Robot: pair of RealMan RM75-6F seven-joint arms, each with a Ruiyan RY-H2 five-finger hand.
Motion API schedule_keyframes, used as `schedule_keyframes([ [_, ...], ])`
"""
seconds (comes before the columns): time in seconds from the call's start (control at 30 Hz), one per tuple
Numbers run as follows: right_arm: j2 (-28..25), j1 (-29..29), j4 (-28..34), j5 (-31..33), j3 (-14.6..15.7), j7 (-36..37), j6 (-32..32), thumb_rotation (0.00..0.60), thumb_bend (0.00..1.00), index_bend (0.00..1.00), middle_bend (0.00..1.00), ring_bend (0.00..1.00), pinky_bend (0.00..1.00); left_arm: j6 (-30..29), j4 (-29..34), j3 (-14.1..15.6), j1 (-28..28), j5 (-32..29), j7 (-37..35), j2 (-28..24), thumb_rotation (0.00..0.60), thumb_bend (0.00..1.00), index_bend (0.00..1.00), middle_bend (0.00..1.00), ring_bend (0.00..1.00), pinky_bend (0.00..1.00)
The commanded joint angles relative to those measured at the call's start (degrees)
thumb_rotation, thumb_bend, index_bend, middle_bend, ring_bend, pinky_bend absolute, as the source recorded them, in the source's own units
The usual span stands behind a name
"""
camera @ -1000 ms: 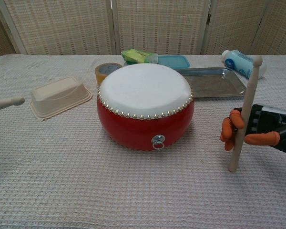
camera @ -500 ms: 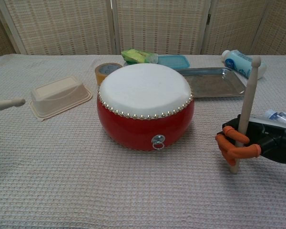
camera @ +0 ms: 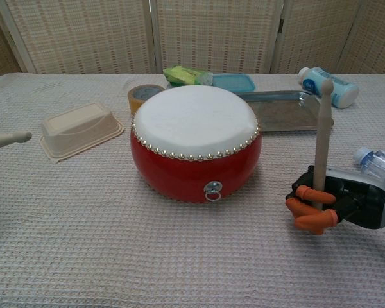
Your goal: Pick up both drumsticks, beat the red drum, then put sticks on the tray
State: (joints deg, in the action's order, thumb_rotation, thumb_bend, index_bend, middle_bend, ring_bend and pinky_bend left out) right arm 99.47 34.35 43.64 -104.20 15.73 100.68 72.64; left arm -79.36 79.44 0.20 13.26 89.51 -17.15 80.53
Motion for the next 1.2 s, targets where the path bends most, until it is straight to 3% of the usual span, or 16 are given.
schedule_keyframes([
  [0.03,0.39,-0.24,0.48,0.75,-0.39,-1.71,-0.33,0.6,0.01,1.0,0.86,0.78,0.81,0.03,-0.23,0.05,0.03,0.09,-0.15,0.12,0.6,0.43,1.0,1.0,1.0,1.0],
  [0.23,1.2,-1.23,1.6,2.49,-1.99,-6.3,0.12,0.6,0.04,1.0,0.97,0.93,0.94,0.09,-0.75,-0.03,0.18,0.17,-0.53,0.3,0.6,0.43,1.0,1.0,1.0,1.0],
  [0.37,2.43,-2.62,1.43,3.95,-3.86,-11.15,1.86,0.6,0.17,1.0,1.0,1.0,1.0,0.27,-1.14,-0.09,0.32,0.15,-0.9,0.51,0.6,0.43,1.0,1.0,1.0,1.0],
  [0.7,2.51,-3.42,1.82,3.54,-4.45,-17.4,3.92,0.6,0.36,1.0,1.0,1.0,1.0,0.59,-1.99,-0.17,0.65,0.16,-1.41,0.89,0.6,0.43,1.0,1.0,1.0,1.0],
  [0.8,0.26,-2.89,4.19,3.5,-4.69,-23.52,3.08,0.6,0.43,1.0,1.0,1.0,1.0,0.84,-2.32,-0.18,0.83,0.16,-1.42,0.8,0.6,0.43,1.0,1.0,1.0,1.0],
  [0.93,-5.94,-1.47,11.81,3.84,-5.18,-36.11,0.28,0.6,0.48,1.0,1.0,1.0,1.0,1.21,-2.6,-0.25,1.34,0.48,-1.0,0.3,0.6,0.43,1.0,1.0,1.0,1.0],
  [1.2,-29.98,4.53,40.11,7.46,-6.85,-69.44,-11.51,0.6,0.49,1.0,1.0,1.0,1.0,1.77,-1.4,-1.12,3.79,2.43,2.07,-2.12,0.6,0.43,1.0,1.0,1.0,1.0],
])
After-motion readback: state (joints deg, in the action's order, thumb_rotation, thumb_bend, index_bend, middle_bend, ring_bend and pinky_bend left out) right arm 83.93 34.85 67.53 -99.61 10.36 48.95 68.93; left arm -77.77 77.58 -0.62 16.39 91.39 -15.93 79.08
